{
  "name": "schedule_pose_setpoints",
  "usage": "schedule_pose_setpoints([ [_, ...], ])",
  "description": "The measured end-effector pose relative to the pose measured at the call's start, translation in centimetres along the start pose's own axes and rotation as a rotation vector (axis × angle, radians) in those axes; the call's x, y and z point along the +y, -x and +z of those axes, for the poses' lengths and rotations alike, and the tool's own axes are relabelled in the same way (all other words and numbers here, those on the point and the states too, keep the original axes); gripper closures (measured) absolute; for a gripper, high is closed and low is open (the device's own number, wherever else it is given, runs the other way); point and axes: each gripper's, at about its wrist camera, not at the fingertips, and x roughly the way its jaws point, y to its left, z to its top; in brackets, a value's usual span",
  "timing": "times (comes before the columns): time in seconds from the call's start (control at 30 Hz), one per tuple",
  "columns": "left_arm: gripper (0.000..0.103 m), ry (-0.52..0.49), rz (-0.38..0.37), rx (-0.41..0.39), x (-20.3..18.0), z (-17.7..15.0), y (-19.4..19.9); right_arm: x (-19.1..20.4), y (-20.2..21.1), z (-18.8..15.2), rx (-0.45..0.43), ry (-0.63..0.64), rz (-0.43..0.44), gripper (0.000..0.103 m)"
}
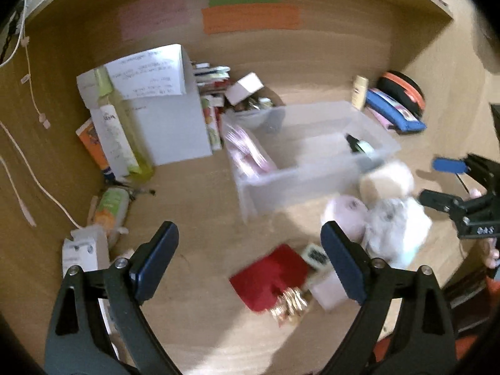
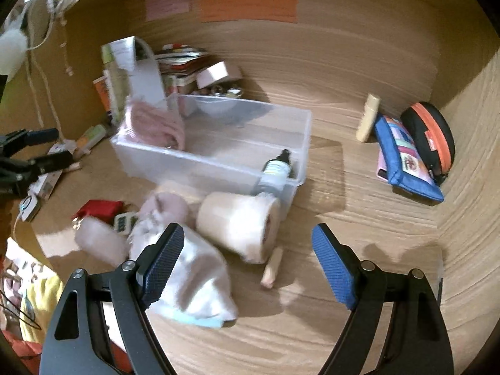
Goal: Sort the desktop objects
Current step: 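Move right tool to white drawstring bag while left tool approaches white round jar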
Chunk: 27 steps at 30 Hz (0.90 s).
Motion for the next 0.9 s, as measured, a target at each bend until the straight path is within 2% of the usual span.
schedule_pose_setpoints([
  [0.13,0.010,-0.037,-0.030,0.006,-1.6,-2.0,0.4,1.5,0.1,-0.9,0.002,0.029,0.034,0.021],
  [0.33,0.010,-0.068,-0.109,0.071,-3.8,-4.2,-1.0,3.2,-1.3,-2.2,0.050,0.050,0.090,0.021],
  [0.73,0.010,-0.104,-0.218,0.104,-5.8,-3.6,-4.4,4.1,-4.6,-2.9,0.122,0.083,0.157,0.022],
  [0.8,0.014,-0.110,-0.220,0.099,-6.1,-3.5,-4.8,4.0,-5.0,-2.8,0.130,0.086,0.163,0.022],
  [0.87,0.030,-0.112,-0.222,0.102,-6.2,-3.6,-5.0,3.8,-5.4,-2.9,0.140,0.092,0.167,0.022],
  [0.9,0.032,-0.112,-0.229,0.108,-6.3,-3.7,-5.2,3.8,-5.6,-2.9,0.145,0.094,0.164,0.023],
])
